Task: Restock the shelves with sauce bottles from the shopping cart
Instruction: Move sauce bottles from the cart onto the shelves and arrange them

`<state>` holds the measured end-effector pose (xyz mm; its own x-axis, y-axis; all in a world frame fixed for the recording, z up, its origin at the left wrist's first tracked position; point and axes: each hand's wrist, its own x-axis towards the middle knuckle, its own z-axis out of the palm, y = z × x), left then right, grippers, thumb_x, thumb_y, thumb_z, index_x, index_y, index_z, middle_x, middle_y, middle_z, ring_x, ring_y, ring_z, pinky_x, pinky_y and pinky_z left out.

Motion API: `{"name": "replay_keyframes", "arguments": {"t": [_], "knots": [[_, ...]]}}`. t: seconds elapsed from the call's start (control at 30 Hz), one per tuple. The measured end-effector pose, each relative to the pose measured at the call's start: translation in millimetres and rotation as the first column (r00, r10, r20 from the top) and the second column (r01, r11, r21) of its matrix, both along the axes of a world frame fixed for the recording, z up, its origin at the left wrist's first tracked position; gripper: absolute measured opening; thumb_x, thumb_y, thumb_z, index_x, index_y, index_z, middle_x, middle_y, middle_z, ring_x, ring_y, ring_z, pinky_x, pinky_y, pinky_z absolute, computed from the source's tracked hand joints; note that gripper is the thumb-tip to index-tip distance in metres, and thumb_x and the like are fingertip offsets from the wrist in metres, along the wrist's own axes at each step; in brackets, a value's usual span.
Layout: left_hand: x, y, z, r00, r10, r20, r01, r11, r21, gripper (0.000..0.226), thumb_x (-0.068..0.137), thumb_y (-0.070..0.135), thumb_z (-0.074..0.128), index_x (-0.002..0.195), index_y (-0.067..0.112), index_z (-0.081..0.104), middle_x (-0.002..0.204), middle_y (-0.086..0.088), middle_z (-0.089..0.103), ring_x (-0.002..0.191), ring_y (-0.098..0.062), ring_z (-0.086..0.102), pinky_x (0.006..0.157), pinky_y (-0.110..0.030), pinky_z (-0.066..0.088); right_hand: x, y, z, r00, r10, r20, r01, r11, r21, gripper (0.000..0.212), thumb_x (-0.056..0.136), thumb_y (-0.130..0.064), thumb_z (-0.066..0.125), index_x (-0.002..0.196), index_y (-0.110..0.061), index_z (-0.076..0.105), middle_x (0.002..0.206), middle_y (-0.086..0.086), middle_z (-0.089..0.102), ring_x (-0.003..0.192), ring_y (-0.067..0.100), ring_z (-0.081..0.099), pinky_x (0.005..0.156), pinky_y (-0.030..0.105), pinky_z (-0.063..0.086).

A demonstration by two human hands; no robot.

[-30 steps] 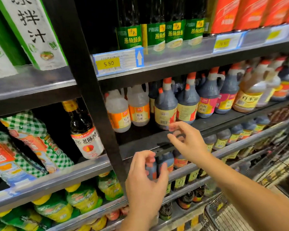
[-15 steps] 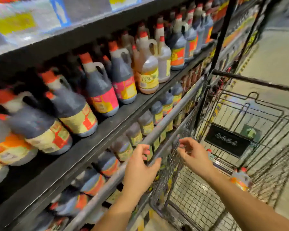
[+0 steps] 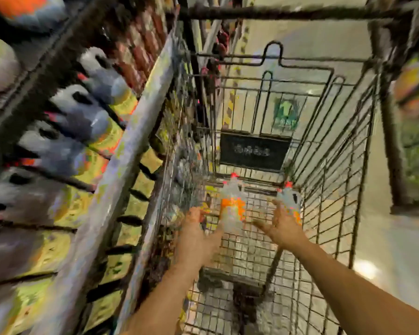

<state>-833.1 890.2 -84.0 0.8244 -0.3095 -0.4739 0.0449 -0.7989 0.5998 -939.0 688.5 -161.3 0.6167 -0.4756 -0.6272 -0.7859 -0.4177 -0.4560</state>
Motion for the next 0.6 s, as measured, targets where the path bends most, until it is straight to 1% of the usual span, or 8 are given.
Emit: {"name": "replay_keyframes", "arguments": {"t": [0.07, 0.13, 0.2, 0.33, 0.37, 0.47, 0.53, 0.6], "knots": [[6, -20, -37, 0.997, -0.042, -0.063, 0.044, 0.999, 0.027, 0.07, 0.082, 0.043, 0.073, 0.139, 0.019, 0.042, 0.131, -0.005, 0.053, 0.114, -0.022, 0.054, 0.085, -0.028, 0.043, -5, -17, -35, 0.996, 0.007, -0.086, -0.014, 0.996, -0.085, 0.1, 0.083, -0.074, 0.044, 0.154, -0.012, 0.01, 0.154, 0.015, 0.031, 0.142, 0.035, 0.025, 0.113, 0.041, 0.026], [11, -36, -70, 0.989, -0.067, -0.131, 0.073, 0.996, 0.046, 0.07, 0.081, 0.041, 0.074, 0.14, 0.02, 0.04, 0.131, -0.006, 0.05, 0.112, -0.026, 0.056, 0.086, -0.037, 0.051, -7, -24, -62, 0.986, -0.124, -0.109, 0.113, 0.988, -0.107, 0.102, 0.081, -0.067, 0.058, 0.153, -0.011, 0.011, 0.155, 0.017, 0.025, 0.141, 0.036, 0.025, 0.114, 0.044, 0.026], [18, -49, -100, 0.984, -0.071, -0.165, 0.088, 0.991, 0.096, 0.071, 0.081, 0.041, 0.074, 0.139, 0.018, 0.039, 0.133, -0.008, 0.046, 0.113, -0.029, 0.057, 0.084, -0.04, 0.054, -7, -26, -83, 0.969, -0.227, -0.097, 0.213, 0.968, -0.134, 0.1, 0.08, -0.053, 0.069, 0.151, -0.009, 0.014, 0.152, 0.019, 0.028, 0.138, 0.039, 0.03, 0.113, 0.047, 0.032], [32, -70, -153, 0.982, -0.047, -0.184, 0.088, 0.972, 0.219, 0.084, 0.079, 0.043, 0.076, 0.143, 0.006, 0.035, 0.142, -0.016, 0.042, 0.126, -0.033, 0.046, 0.1, -0.04, 0.043, -7, -21, -112, 0.981, -0.181, -0.073, 0.154, 0.948, -0.28, 0.082, 0.083, -0.036, 0.07, 0.144, -0.001, 0.027, 0.146, 0.023, 0.035, 0.129, 0.043, 0.04, 0.104, 0.053, 0.041], [34, -76, -165, 0.976, -0.035, -0.215, 0.082, 0.973, 0.215, 0.087, 0.079, 0.042, 0.077, 0.144, 0.005, 0.033, 0.143, -0.018, 0.041, 0.128, -0.034, 0.045, 0.103, -0.041, 0.042, -6, -20, -117, 0.971, -0.22, -0.089, 0.186, 0.938, -0.292, 0.084, 0.082, -0.037, 0.069, 0.144, -0.002, 0.025, 0.143, 0.023, 0.038, 0.127, 0.042, 0.042, 0.102, 0.053, 0.042], [41, -90, -196, 0.961, 0.03, -0.274, 0.017, 0.986, 0.166, 0.099, 0.073, 0.044, 0.082, 0.148, 0.01, 0.026, 0.142, -0.015, 0.045, 0.126, -0.033, 0.048, 0.103, -0.046, 0.043, 1, -17, -124, 0.902, -0.4, -0.161, 0.333, 0.884, -0.33, 0.099, 0.077, -0.043, 0.067, 0.148, -0.016, 0.004, 0.134, 0.018, 0.039, 0.122, 0.036, 0.042, 0.094, 0.049, 0.047], [44, -96, -214, 0.96, 0.054, -0.274, -0.002, 0.982, 0.187, 0.109, 0.068, 0.049, 0.084, 0.15, 0.013, 0.022, 0.141, -0.013, 0.043, 0.126, -0.033, 0.046, 0.103, -0.045, 0.042, 4, -19, -131, 0.9, -0.386, -0.202, 0.3, 0.886, -0.354, 0.101, 0.08, -0.045, 0.064, 0.151, -0.013, -0.001, 0.134, 0.019, 0.035, 0.123, 0.035, 0.039, 0.093, 0.045, 0.048], [46, -101, -231, 0.946, 0.103, -0.307, -0.059, 0.987, 0.15, 0.111, 0.063, 0.045, 0.088, 0.148, 0.015, 0.024, 0.137, -0.011, 0.046, 0.123, -0.031, 0.048, 0.102, -0.043, 0.043, 8, -22, -136, 0.908, -0.331, -0.258, 0.241, 0.915, -0.324, 0.103, 0.083, -0.049, 0.061, 0.152, -0.007, -0.003, 0.142, 0.021, 0.026, 0.131, 0.036, 0.03, 0.101, 0.043, 0.042]]}}
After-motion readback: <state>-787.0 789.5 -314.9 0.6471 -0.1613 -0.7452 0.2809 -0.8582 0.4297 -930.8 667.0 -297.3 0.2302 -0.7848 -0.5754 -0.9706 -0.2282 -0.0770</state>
